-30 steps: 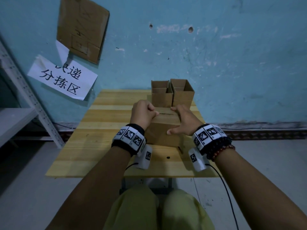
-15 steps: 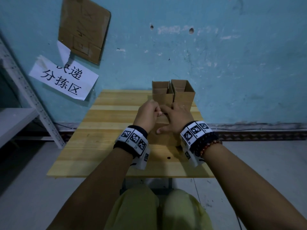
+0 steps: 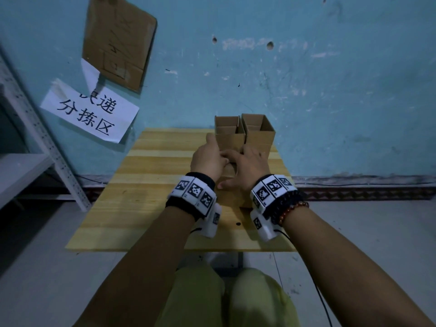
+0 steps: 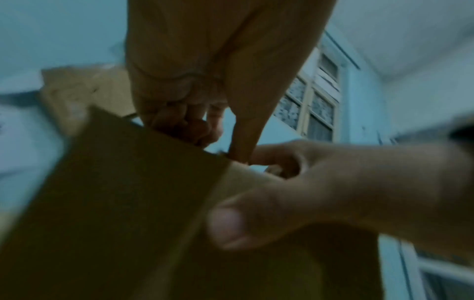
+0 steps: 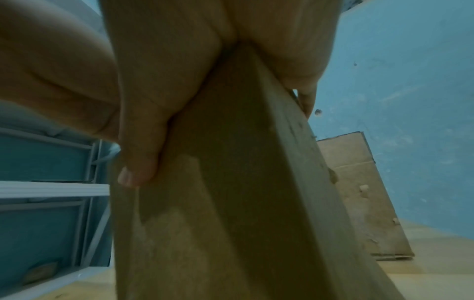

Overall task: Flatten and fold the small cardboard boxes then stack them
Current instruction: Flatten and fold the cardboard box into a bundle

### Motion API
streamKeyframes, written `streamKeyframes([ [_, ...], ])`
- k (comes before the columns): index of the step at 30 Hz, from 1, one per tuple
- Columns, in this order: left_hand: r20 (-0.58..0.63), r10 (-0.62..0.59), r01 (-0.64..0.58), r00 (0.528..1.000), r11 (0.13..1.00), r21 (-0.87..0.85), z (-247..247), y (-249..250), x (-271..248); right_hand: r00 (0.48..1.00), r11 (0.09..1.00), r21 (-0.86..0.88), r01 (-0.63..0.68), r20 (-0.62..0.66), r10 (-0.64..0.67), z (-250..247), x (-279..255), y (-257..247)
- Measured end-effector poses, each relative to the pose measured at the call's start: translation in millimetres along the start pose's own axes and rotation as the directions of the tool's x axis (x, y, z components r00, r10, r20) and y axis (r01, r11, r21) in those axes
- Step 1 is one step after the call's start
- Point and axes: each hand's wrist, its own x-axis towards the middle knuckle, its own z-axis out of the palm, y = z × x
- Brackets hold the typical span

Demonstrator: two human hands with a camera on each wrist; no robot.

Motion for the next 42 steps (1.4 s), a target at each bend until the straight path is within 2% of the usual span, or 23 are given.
streamKeyframes([
  [2,0.036,-0.042,0.034,0.998,0.979,0.199,3,1,0,1.000,1.000,0.005,-0.015,-0.012,0.015,0,1,1],
  [4,0.081,-0.066,0.037,0.994,0.949,0.312,6,0,1,1.000,1.000,0.000,-0.014,-0.015,0.014,0,1,2],
  [9,0.137,0.023,-0.089,0.990,0.864,0.496,4,0,4,1.000,1.000,0.014,-0.012,-0.020,0.013,2,1,1],
  [14,0.211,0.006,-0.102,0.977,0.890,0.445,-2,-1,8,1.000,1.000,0.013,-0.007,-0.008,0.007,2,0,3],
  [19,0.157,0.085,-0.140,0.984,0.912,0.386,-5,-8,1,1.000,1.000,0.010,-0.015,0.001,0.015,0,1,3],
  [24,0.063,0.188,-0.190,0.980,0.798,0.571,0,-12,-5,1.000,0.999,0.023,-0.023,0.006,0.023,0,1,1],
  [26,0.057,0.190,-0.188,0.980,0.793,0.580,0,-13,-4,1.000,0.999,0.028,-0.029,0.004,0.028,0,2,0],
  [30,0.101,0.203,-0.224,0.974,0.793,0.567,-1,-15,-4,1.000,0.999,0.025,-0.030,-0.001,0.030,0,2,0],
  [34,0.174,0.229,-0.284,0.958,0.844,0.456,-5,-20,-5,1.000,0.999,0.025,-0.027,-0.008,0.027,1,1,0],
  [37,0.184,0.176,-0.234,0.967,0.900,0.369,-5,-22,-1,1.000,0.999,0.022,-0.030,-0.005,0.030,1,1,0],
  [40,0.150,0.071,-0.104,0.986,0.969,0.225,-4,-21,3,0.999,0.999,0.027,-0.035,-0.005,0.035,1,1,1],
  [42,0.143,0.005,-0.044,0.990,0.962,0.271,-3,-18,4,0.999,0.999,0.033,-0.036,-0.004,0.036,1,1,1],
])
